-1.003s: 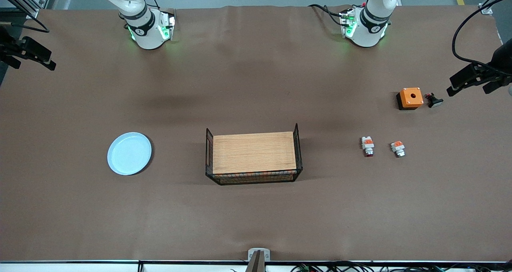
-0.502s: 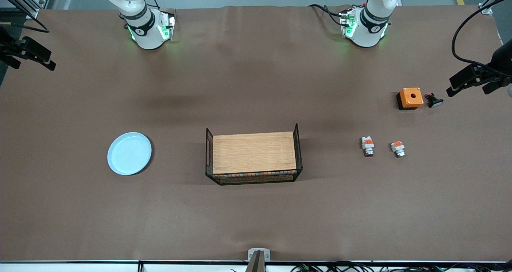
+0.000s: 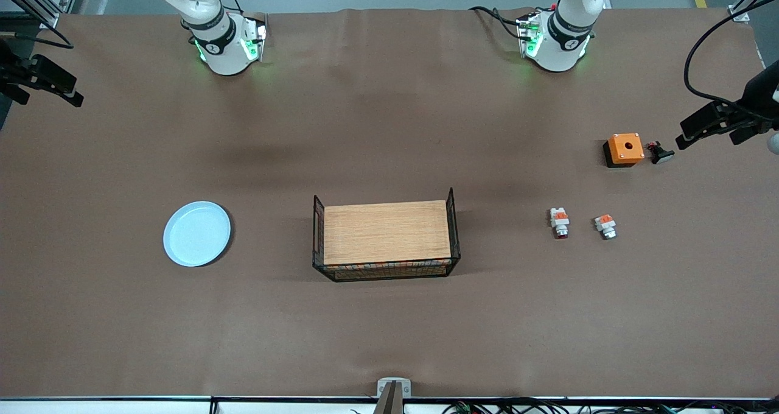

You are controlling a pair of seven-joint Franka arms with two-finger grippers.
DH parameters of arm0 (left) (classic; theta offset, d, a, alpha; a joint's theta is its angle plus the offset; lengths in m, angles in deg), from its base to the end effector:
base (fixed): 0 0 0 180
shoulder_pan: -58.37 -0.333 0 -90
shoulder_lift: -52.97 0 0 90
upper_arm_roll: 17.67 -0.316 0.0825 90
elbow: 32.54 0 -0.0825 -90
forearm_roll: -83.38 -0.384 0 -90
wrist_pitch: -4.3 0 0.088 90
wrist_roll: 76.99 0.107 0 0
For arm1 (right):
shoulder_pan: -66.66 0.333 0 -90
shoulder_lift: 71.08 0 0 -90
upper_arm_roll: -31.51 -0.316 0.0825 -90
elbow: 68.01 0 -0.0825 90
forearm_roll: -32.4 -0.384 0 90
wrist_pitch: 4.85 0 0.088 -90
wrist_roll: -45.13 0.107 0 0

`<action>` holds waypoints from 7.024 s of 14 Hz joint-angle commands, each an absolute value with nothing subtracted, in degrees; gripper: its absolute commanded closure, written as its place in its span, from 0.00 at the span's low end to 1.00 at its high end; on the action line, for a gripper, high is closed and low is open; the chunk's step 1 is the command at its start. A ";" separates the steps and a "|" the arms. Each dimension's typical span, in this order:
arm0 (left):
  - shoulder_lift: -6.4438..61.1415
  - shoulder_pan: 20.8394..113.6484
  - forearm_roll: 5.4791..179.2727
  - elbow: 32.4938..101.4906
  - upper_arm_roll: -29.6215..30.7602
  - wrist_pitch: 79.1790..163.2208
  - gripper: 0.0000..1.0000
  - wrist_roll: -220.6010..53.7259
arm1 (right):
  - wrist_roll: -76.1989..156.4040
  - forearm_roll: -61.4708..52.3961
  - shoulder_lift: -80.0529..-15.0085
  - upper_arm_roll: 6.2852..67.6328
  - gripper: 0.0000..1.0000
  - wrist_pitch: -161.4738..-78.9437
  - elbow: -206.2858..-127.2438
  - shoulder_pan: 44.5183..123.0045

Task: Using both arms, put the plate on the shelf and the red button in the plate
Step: 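Move the left gripper toward the red push-button switches, then grasp the red button with the left gripper while the right gripper reaches the plate, then grip the blue plate rim with the right gripper, then lift the blue plate with the right gripper and carry it over the basket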

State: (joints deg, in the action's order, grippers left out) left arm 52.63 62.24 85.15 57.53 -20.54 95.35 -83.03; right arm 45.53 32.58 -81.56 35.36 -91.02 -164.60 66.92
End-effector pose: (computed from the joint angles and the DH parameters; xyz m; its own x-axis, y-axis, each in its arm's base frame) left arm 0.5580 -0.0131 0.6223 0.9961 0.0884 0.0079 0.0881 -0.9956 0.0316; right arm 0.4882 -0.0344 0.6600 0.9976 -0.0687 0.0006 -0.0687 -0.9976 -0.0091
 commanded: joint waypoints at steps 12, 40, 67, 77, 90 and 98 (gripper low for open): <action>42.08 64.08 88.04 73.88 -16.97 114.23 0.00 -87.53 | 41.79 33.10 -71.98 35.46 0.00 -95.73 -163.02 62.45; 21.86 65.05 87.16 81.98 -16.61 144.75 0.01 -87.71 | 32.04 23.08 -42.00 34.94 0.00 -148.02 -179.62 58.84; 25.46 64.61 87.16 81.45 -16.70 141.85 0.68 -89.29 | 38.98 21.15 -40.58 35.20 1.00 -139.42 -177.53 62.71; 28.80 64.43 87.16 78.21 -16.79 138.61 0.68 -91.66 | 56.79 22.90 -47.17 35.11 1.00 -104.55 -159.35 64.38; 35.04 63.73 87.25 69.33 -17.32 122.79 0.68 -91.84 | 112.24 20.53 -60.62 34.59 1.00 -85.89 -150.98 81.93; 37.32 63.20 87.34 61.24 -16.70 112.15 0.68 -96.13 | 144.68 19.91 -60.36 34.85 1.00 -93.25 -149.22 97.84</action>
